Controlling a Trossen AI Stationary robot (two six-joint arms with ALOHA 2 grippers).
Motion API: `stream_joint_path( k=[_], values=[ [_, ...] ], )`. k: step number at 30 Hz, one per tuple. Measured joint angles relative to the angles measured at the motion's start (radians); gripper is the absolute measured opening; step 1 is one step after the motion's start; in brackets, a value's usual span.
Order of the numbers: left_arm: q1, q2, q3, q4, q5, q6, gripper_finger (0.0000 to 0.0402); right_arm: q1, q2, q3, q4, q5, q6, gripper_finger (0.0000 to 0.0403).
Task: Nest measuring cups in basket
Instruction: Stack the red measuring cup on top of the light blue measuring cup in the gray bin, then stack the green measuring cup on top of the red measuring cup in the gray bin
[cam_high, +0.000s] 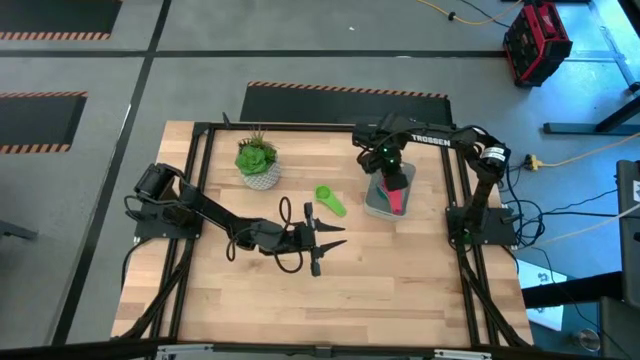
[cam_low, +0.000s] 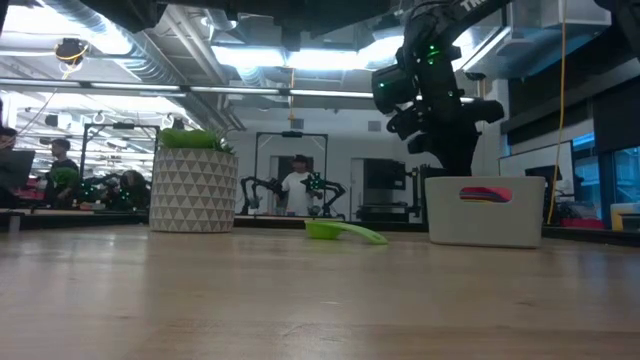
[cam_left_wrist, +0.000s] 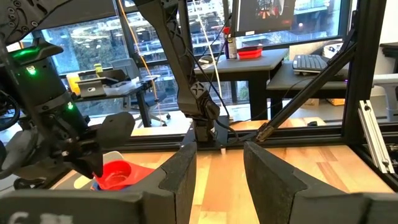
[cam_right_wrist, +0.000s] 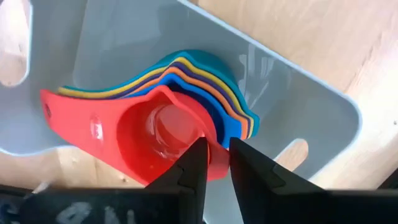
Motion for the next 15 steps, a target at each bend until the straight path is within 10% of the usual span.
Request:
stream_joint_path(
  k=[15],
  values=[
    [0.000,0.000,0.000,0.000,0.000,0.000,0.0127,0.000,0.000,0.000,0.010,0.008,-0.002,0.0072]
  ],
)
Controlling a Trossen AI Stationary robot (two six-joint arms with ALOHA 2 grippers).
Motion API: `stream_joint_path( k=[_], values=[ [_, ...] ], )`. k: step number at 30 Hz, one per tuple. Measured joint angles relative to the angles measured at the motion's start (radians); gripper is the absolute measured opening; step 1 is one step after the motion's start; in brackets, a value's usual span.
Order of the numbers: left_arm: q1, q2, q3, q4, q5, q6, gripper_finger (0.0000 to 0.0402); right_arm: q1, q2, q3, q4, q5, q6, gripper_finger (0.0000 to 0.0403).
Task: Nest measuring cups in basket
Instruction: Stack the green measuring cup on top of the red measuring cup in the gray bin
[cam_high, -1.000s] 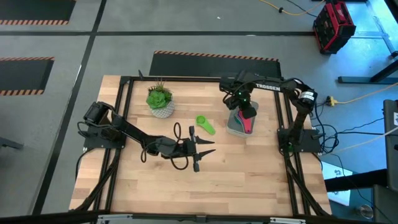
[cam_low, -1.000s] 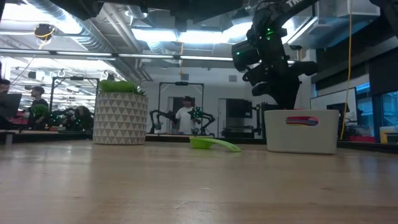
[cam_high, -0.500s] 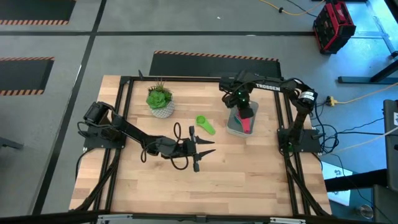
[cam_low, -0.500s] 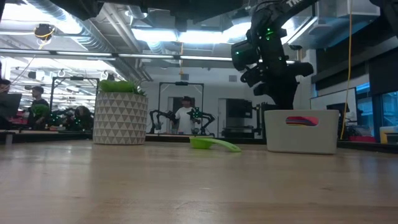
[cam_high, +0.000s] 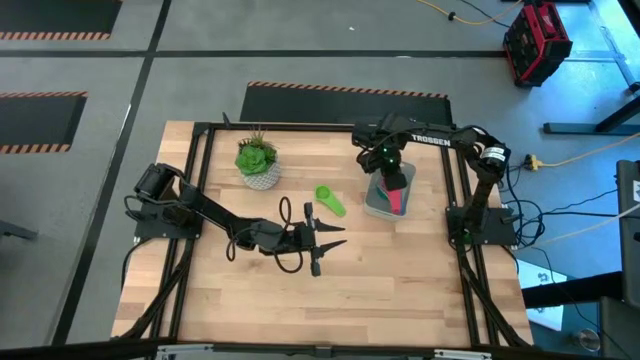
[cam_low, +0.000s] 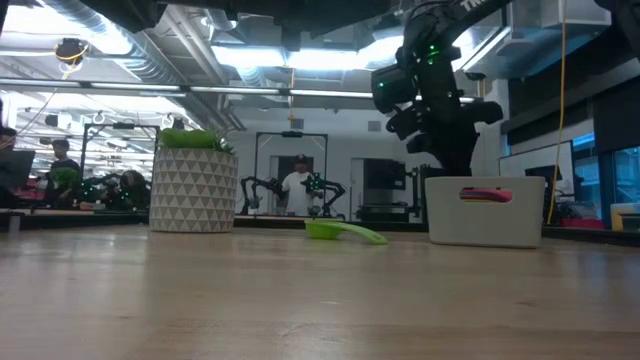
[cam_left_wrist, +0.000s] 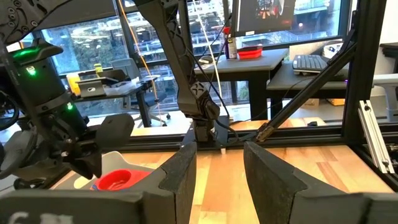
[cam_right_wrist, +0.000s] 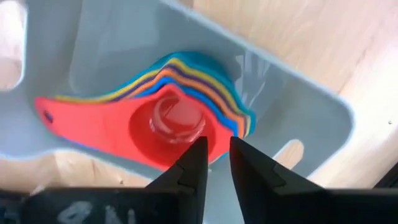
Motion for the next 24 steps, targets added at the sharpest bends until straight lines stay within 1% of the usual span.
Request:
stream_joint_path(
  k=[6,10,17,20,24],
  values=[
    [0.001,0.000,0.000,0.000,0.000,0.000,0.0127,0.006,0.000,0.000,-0.030,0.000,-0.007,0.0072],
    [0.010,0.000,0.000,0.000,0.000,-0.001,0.0127,0.022,-0.001,0.037,-0.061,0.003,0.007,0.0071],
    [0.033,0.000,0.000,0.000,-0.002,-0.008,0.0127,0.053,-0.002,0.207,-0.107,0.002,0.052,0.0071],
    [0.037,-0.002,0.000,0.000,-0.004,-0.008,0.0127,0.066,-0.002,0.281,-0.093,0.001,0.115,0.0071],
    [0.037,-0.015,0.000,0.003,-0.020,-0.008,0.0127,0.078,-0.002,0.358,-0.070,-0.008,0.238,0.0071]
  ],
)
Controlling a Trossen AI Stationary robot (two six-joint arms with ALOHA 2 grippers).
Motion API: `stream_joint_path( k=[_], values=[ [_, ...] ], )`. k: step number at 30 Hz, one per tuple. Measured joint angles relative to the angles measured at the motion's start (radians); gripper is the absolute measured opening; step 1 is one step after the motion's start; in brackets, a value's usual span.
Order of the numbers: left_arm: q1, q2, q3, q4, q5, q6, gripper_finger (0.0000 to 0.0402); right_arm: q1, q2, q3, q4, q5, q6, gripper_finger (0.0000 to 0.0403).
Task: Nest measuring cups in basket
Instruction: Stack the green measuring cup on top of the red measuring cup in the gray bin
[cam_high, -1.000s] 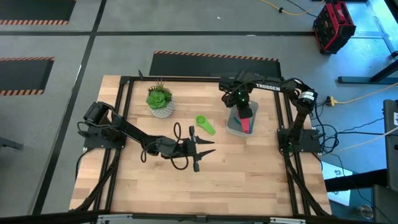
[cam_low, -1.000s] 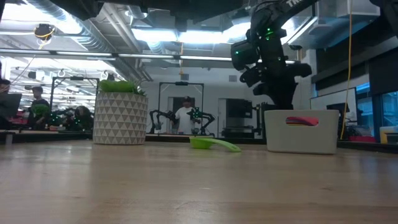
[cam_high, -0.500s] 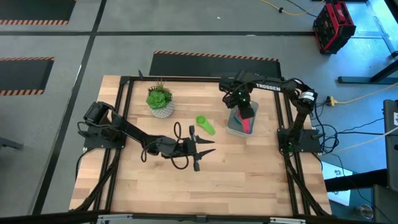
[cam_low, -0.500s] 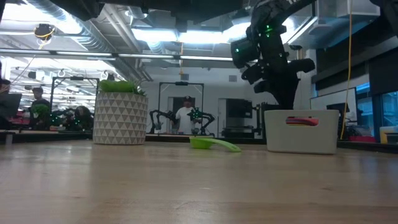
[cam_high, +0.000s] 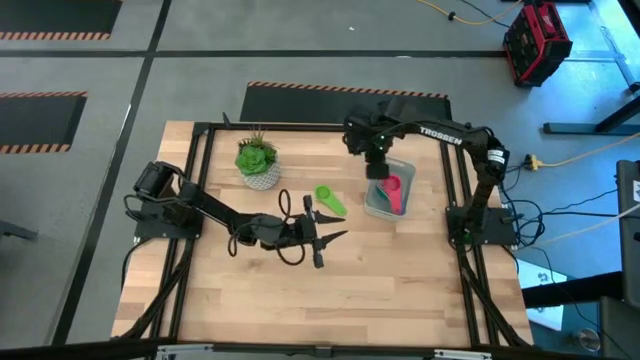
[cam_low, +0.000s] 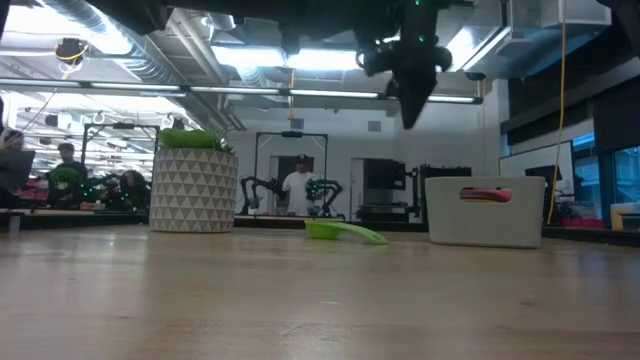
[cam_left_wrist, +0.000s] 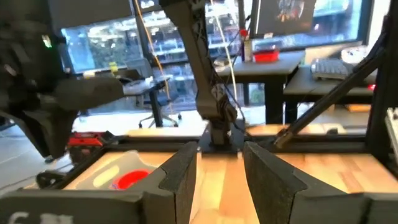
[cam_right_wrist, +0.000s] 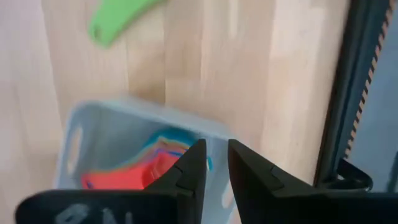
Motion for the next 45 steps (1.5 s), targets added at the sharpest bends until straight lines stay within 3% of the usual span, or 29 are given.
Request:
stream_joint_path(
  k=[7,11,21,27,38,45],
  values=[
    [-0.001,-0.051,0.000,-0.016,-0.012,0.001,0.0127,0.014,-0.001,0.039,0.074,-0.083,0.178,0.0071],
    [-0.012,-0.126,0.000,-0.119,-0.035,0.008,0.0127,0.021,0.000,0.039,0.152,-0.134,0.226,0.0071],
    [-0.071,-0.405,0.000,-0.560,-0.072,0.008,0.0127,0.026,0.000,0.039,0.308,-0.134,0.405,0.0071],
    [-0.126,-0.584,0.000,-0.824,-0.094,-0.038,0.0127,0.027,0.010,0.038,0.313,-0.135,0.414,0.0071],
    [-0.216,-0.791,-0.001,-1.117,-0.091,-0.219,0.0127,0.076,0.010,-0.162,0.512,-0.134,0.464,0.0071],
    [-0.244,-0.814,-0.001,-1.153,-0.091,-0.237,0.0127,0.096,0.010,-0.310,0.770,-0.134,0.492,0.0072]
  ],
)
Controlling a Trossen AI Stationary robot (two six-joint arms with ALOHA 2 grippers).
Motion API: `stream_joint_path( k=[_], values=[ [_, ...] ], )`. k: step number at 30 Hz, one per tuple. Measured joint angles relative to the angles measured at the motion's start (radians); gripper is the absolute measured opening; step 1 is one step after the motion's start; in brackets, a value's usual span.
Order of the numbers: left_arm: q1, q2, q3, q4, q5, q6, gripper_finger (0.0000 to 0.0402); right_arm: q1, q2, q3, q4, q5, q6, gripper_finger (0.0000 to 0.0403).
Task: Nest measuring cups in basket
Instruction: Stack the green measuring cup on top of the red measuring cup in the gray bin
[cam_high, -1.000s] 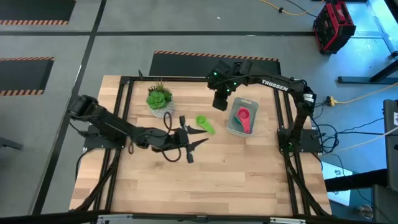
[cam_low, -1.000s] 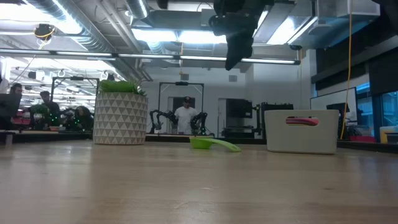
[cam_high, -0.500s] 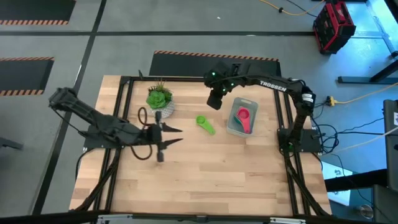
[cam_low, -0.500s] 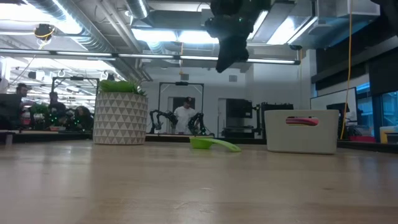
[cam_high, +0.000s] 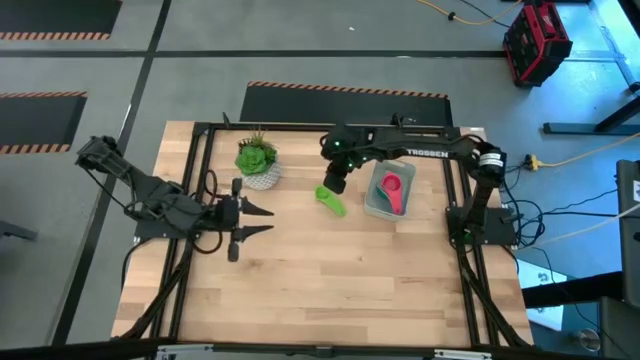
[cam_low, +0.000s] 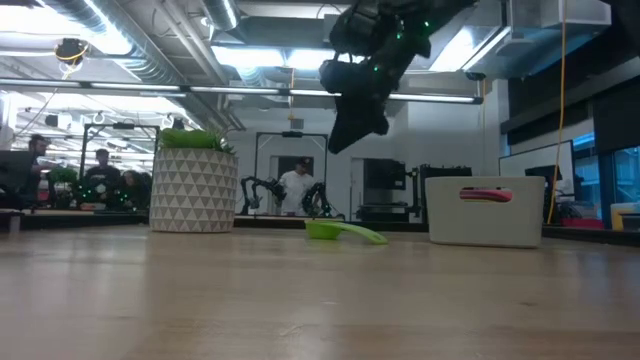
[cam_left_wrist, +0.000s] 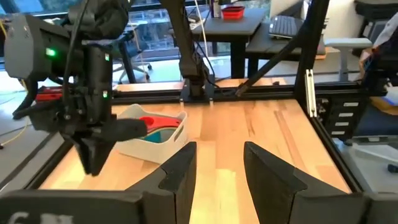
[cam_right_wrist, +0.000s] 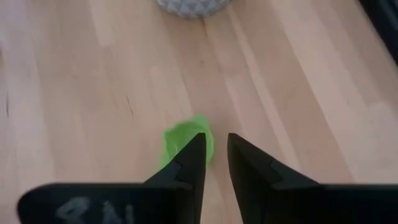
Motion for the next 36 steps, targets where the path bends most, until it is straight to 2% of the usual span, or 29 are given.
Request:
stream_joint_path(
  k=[6,20,30,36],
  values=[
    [-0.002,0.012,0.000,-0.008,0.001,0.000,0.0127,0.002,0.000,-0.123,0.196,0.000,0.050,0.0072],
    [0.003,0.020,0.000,-0.010,0.003,0.000,0.0127,0.002,0.000,-0.345,0.447,0.000,0.147,0.0072],
    [0.003,0.020,0.000,-0.010,0.003,0.000,0.0127,0.017,0.006,-0.302,0.420,0.000,0.157,0.0072],
    [0.003,0.020,0.000,-0.009,0.003,0.000,0.0127,0.031,0.103,-0.229,0.345,0.001,0.160,0.0071]
  ],
)
